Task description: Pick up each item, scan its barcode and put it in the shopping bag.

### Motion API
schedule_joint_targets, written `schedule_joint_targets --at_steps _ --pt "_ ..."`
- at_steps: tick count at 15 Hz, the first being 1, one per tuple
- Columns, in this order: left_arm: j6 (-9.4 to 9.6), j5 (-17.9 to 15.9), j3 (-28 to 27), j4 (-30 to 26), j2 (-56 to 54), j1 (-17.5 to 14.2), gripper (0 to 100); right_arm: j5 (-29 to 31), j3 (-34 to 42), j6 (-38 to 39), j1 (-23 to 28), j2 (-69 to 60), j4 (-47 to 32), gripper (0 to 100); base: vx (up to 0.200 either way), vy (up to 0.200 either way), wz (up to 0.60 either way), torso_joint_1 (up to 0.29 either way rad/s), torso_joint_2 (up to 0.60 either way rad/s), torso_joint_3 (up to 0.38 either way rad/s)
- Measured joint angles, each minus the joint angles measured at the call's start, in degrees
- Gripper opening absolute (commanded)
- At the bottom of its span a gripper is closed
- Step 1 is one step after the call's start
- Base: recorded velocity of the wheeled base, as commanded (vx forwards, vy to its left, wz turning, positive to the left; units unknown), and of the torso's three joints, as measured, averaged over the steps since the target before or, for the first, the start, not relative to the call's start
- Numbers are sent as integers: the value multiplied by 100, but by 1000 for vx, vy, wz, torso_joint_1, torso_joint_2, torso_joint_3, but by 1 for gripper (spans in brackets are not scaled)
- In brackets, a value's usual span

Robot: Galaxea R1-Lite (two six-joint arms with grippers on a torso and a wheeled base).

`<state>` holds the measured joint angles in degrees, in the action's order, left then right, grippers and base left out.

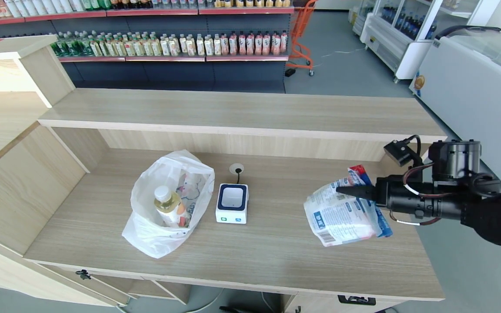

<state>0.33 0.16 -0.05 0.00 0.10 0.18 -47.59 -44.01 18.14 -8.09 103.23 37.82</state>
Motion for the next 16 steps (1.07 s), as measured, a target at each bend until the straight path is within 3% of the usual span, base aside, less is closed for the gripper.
schedule_joint_targets --at_steps 2,4,8,10,13,16 --pt "2 0 0 0 -2 0 100 -1431 200 -347 201 -369 88 0 0 0 0 0 0 0" --pt "2 0 0 0 0 0 100 -1780 252 39 151 -668 111 0 0 0 0 0 0 0" --pt "0 0 0 0 0 -2 100 -1788 269 1086 -235 -1134 122 0 0 0 0 0 0 0" --pt "0 0 0 0 0 0 100 -1521 269 1730 -502 -1346 132 0 0 0 0 0 0 0" --pt "2 0 0 0 0 -2 100 -547 316 1853 -951 -1481 94 0 0 0 0 0 0 0" --pt "2 -2 0 0 0 -2 100 -468 374 1892 -1158 -1542 91 0 0 0 0 0 0 0"
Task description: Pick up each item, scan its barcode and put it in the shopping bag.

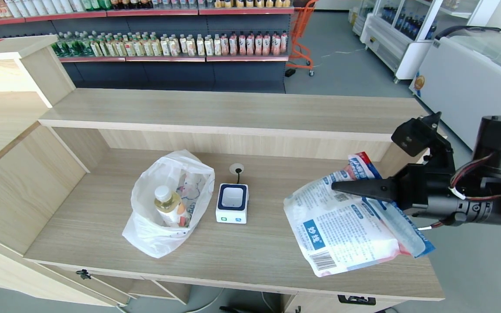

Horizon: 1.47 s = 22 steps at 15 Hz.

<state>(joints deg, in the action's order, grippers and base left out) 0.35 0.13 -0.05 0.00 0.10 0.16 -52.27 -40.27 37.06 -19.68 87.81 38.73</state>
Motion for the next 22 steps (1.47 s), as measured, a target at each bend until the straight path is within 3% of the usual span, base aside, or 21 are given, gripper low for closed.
schedule_joint_targets --at_steps 5,11,18,20,22 --pt "0 2 0 0 0 2 100 24 121 -20 -69 -90 11 0 0 0 0 0 0 0" --pt "0 2 0 0 0 5 100 800 254 -39 -568 -101 79 0 0 0 0 0 0 0" --pt "-2 2 2 0 -2 2 100 1064 358 -57 -829 -79 235 0 0 0 0 0 0 0" --pt "0 2 5 0 -2 2 100 1313 358 -756 -800 -82 310 0 0 0 0 0 0 0" --pt "0 2 5 0 0 2 100 1387 449 -2086 -555 -93 321 0 0 0 0 0 0 0"
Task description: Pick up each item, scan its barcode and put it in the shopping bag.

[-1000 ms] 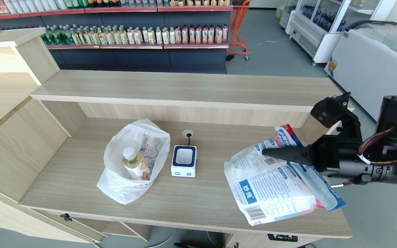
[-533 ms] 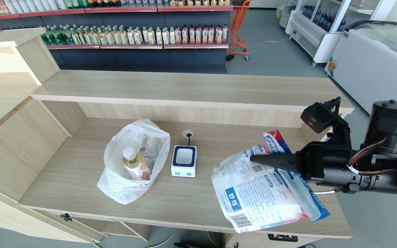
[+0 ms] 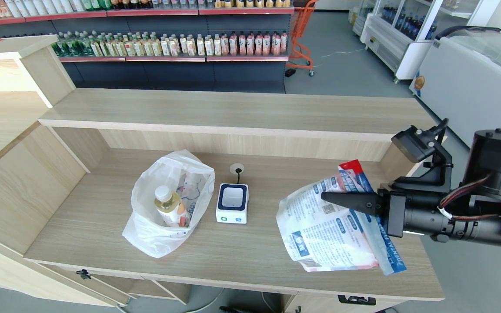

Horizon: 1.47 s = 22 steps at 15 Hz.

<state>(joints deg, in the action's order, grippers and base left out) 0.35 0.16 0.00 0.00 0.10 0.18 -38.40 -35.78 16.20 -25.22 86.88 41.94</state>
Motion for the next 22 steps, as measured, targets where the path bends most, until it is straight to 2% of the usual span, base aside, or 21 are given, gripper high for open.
schedule_joint_targets --at_steps 2,3,8,13,20,22 --pt "-2 0 -2 0 -2 0 100 33 157 -1393 452 -15 -1 0 0 0 0 0 0 0" --pt "-2 0 -2 0 0 0 100 88 284 -1843 731 -41 -1 0 0 0 0 0 0 0" --pt "-2 0 -5 0 -2 0 100 321 761 -2511 1404 -345 0 0 0 0 0 0 0 0" --pt "16 0 -5 0 0 0 100 305 886 -2544 1584 -500 2 0 0 0 0 0 0 0" --pt "38 0 0 -2 0 4 100 272 983 -1531 1668 -753 -1 0 0 200 0 4 3 3" --pt "43 -6 0 0 0 -2 100 277 994 -1457 1688 -806 -4 0 0 200 0 -10 -5 0"
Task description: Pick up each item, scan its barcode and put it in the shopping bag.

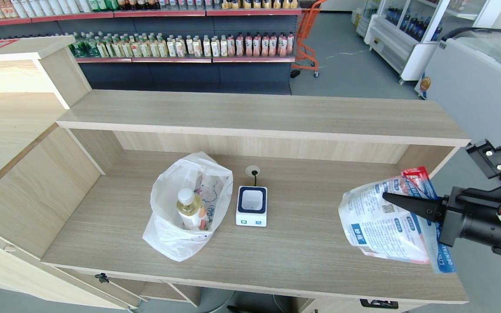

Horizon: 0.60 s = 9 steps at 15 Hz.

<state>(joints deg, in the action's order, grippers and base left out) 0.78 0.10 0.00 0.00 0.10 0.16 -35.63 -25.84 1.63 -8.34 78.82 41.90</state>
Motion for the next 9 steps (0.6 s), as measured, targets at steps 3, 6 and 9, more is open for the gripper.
schedule_joint_targets --at_steps 3,6,9 --pt "1 1 -2 0 0 2 100 5 41 4 0 -22 -5 0 0 200 0 -2 2 7" --pt "-5 1 -5 0 0 5 100 6 68 4 7 -24 -11 0 0 0 0 0 0 0" --pt "0 -2 -5 0 -2 0 100 5 85 66 95 -41 -7 0 67 0 0 4 1 -1"
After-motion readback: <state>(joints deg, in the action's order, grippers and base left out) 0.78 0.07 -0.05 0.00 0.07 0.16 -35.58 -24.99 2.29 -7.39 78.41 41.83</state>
